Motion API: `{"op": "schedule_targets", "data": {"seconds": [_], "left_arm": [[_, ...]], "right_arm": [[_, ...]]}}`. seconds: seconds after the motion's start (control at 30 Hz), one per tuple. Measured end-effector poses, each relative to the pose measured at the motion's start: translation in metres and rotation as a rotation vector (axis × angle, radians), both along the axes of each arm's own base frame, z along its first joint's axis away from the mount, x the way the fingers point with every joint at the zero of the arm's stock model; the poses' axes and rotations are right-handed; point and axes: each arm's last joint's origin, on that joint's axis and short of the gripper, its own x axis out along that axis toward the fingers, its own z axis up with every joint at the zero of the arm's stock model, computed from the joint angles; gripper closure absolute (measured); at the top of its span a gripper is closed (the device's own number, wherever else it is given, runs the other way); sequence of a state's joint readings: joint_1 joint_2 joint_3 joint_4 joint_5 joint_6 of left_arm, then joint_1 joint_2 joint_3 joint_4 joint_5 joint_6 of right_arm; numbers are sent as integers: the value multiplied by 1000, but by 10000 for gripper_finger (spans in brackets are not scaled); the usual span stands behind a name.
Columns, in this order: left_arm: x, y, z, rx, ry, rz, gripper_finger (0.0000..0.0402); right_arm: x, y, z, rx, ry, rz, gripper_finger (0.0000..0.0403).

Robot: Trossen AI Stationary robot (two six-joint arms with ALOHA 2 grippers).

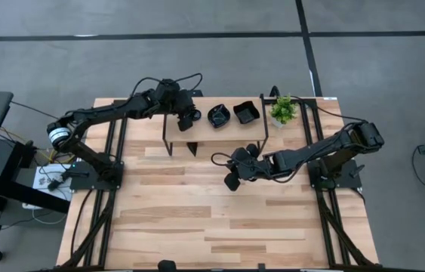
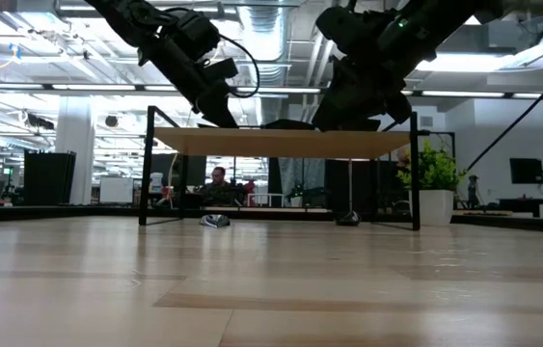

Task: Pick & Place Mini shaped plates
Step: Stack the black drop shaped plate on the black drop shaped plate on the shelf

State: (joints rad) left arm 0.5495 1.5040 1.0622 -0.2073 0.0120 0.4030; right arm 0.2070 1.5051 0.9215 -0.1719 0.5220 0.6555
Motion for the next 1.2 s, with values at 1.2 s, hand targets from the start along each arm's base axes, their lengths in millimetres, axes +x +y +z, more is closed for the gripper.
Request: {"op": "schedule_targets", "data": {"seconds": [1.2], "left_arm": [[-23, -45, 62, 38, -211, -48, 362]], "right_arm": [[0, 1, 0, -12, 3, 5, 337]]}}
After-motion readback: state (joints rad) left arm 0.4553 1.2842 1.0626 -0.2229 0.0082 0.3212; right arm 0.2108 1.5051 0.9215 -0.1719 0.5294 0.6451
